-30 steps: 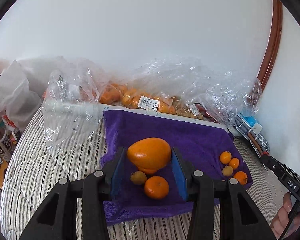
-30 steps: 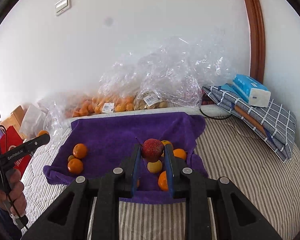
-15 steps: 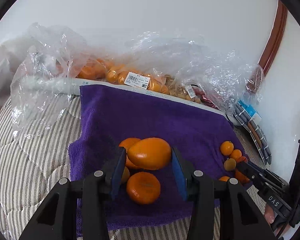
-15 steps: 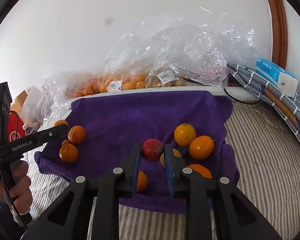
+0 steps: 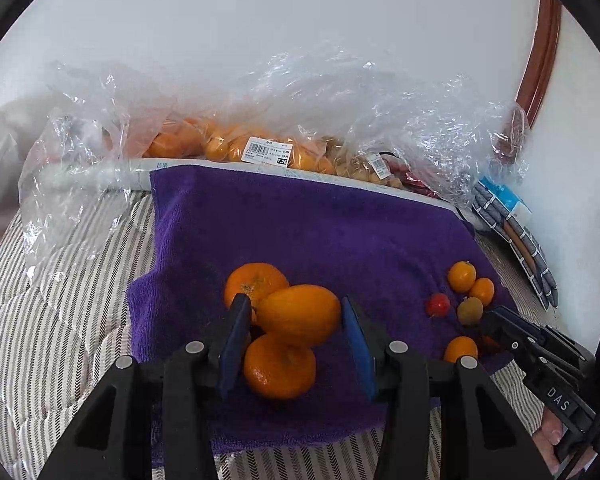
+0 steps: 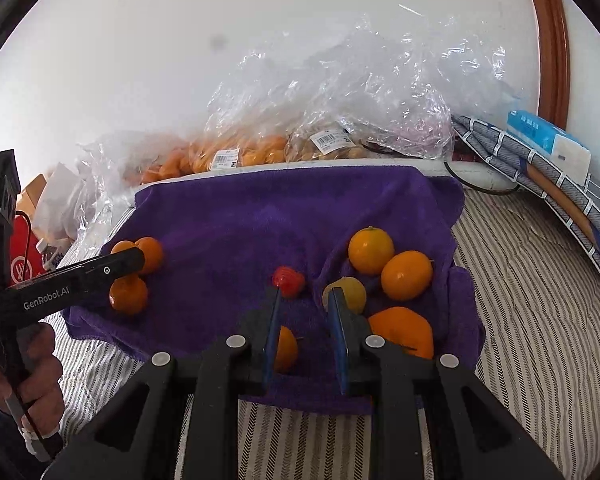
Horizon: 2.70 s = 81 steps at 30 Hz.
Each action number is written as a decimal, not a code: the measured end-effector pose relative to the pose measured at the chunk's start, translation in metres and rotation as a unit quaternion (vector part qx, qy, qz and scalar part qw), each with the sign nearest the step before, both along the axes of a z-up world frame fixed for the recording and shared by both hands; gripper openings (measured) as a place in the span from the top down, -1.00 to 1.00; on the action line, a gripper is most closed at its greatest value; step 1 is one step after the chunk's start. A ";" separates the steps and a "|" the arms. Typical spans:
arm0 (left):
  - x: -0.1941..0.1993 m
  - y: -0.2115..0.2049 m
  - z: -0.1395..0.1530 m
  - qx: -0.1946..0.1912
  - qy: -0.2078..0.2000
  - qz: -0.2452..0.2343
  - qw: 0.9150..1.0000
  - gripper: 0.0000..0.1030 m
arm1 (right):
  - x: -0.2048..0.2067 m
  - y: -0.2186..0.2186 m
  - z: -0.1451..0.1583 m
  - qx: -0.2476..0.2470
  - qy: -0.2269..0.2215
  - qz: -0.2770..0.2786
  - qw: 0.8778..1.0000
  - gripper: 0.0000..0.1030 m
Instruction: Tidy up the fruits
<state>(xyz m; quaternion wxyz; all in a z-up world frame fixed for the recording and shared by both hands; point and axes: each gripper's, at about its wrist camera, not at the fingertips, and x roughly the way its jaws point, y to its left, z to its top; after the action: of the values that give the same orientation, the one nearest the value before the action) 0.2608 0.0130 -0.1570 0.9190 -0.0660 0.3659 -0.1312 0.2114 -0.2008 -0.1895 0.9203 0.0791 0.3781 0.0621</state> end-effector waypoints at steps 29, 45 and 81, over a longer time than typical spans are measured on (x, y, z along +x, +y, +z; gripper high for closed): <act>-0.222 -0.005 0.109 0.073 -0.060 0.037 0.995 -0.74 | -0.206 -0.022 0.140 -0.053 -0.034 -0.100 0.993 -0.63; -0.271 -0.027 0.138 0.097 -0.103 0.054 0.988 -0.83 | -0.256 -0.026 0.158 -0.066 -0.049 -0.106 0.991 -0.91; -0.270 -0.019 0.136 0.094 -0.093 0.064 0.989 -0.85 | -0.258 -0.014 0.159 -0.078 -0.054 -0.106 0.990 -0.91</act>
<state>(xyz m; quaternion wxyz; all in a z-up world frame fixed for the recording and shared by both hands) -0.0088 -0.0061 -0.0205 0.9577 0.0092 0.2845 -0.0425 -0.0471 -0.2151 -0.0306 0.9440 0.0432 0.3213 -0.0618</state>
